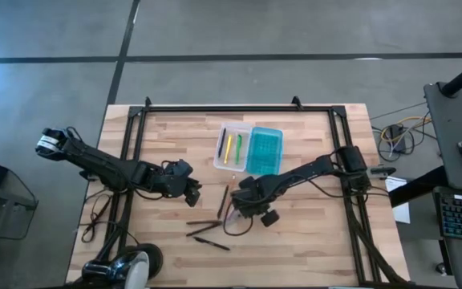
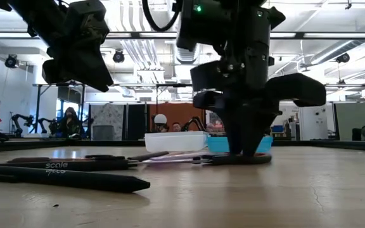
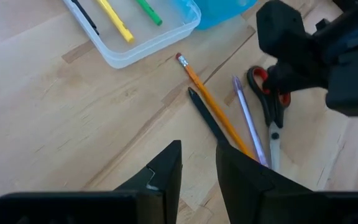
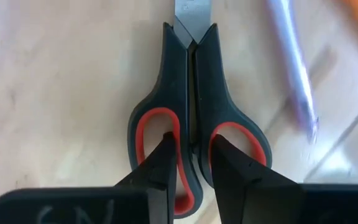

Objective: Pick & place school supplies into a supply box
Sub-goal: Put the scissors into the supply box

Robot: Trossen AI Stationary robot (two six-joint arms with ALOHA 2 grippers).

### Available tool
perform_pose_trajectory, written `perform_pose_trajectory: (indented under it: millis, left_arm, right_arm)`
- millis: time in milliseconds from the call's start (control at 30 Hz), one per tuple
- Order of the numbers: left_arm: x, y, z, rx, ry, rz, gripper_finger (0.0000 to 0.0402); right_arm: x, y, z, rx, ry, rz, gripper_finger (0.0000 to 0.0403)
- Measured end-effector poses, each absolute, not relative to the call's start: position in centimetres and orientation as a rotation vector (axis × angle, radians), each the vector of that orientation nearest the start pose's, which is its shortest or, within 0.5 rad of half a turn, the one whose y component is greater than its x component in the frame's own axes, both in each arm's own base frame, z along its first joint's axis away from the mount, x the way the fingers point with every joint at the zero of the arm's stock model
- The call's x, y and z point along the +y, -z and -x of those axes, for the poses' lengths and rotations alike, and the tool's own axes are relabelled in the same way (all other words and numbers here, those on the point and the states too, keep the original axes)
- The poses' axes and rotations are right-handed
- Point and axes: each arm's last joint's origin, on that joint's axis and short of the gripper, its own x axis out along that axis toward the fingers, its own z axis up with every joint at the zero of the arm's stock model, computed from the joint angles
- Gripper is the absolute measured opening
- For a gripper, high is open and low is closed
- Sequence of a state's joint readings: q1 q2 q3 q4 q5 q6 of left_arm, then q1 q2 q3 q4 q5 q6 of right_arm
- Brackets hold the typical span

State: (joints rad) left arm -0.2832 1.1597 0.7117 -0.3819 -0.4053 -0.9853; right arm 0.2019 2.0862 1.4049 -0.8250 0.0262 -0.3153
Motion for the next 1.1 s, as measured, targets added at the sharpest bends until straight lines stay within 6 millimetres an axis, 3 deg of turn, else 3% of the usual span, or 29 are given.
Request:
perform_pose_trajectory:
  millis: [167,333,433,567,667,767,933,1100]
  left_arm:
    - [-5.2,-22.4,-21.9,0.644,-0.478,0.653,0.0083]
    - [-5.2,-22.4,-21.9,0.642,-0.478,0.654,0.0083]
    - [-5.2,-22.4,-22.0,0.638,-0.476,0.655,0.0083]
    - [-5.2,-22.5,-22.0,0.630,-0.474,0.658,0.0083]
    - [-5.2,-22.5,-22.1,0.623,-0.476,0.658,0.0083]
    - [-5.3,-22.6,-22.1,0.617,-0.472,0.663,0.0083]
    - [-5.6,-22.7,-22.1,0.610,-0.453,0.676,0.0083]
    - [-6.3,-22.8,-22.1,0.601,-0.421,0.686,0.0083]
  right_arm:
    - [8.1,-15.6,-36.1,1.493,-0.336,0.296,0.0058]
    - [8.1,-21.5,-34.6,1.376,-0.270,-0.014,0.0058]
    - [7.1,-23.9,-33.9,1.296,-0.084,-0.259,0.0058]
    - [3.7,-26.0,-34.3,1.048,0.303,-0.671,0.0058]
    - [0.6,-26.1,-35.7,0.763,0.456,-0.926,0.0060]
    - [-2.1,-25.8,-37.3,0.533,0.495,-1.079,0.0064]
    - [-5.5,-21.2,-38.9,0.531,0.651,-1.180,0.0064]
    - [-6.4,-17.7,-40.4,0.519,0.798,-1.240,0.0065]
